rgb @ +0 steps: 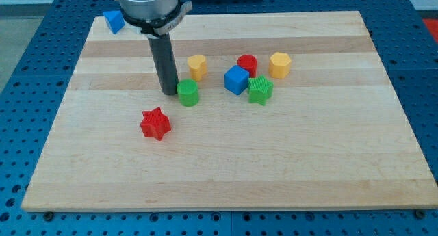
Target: Slightly move the green circle to the left of the board
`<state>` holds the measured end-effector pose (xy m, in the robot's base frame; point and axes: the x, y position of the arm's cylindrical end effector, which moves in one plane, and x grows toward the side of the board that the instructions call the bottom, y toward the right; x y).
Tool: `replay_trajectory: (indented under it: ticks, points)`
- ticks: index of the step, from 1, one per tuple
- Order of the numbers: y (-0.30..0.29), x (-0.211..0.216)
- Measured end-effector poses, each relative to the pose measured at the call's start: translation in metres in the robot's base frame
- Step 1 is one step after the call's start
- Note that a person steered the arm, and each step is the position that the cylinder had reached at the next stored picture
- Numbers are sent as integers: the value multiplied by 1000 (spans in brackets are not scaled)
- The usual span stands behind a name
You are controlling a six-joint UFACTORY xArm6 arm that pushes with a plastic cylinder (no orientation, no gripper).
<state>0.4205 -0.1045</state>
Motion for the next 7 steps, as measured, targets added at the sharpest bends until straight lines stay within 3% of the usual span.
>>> replay_trajectory:
  ticks: [4,7]
  points:
    - [-4,47]
    - [20,53]
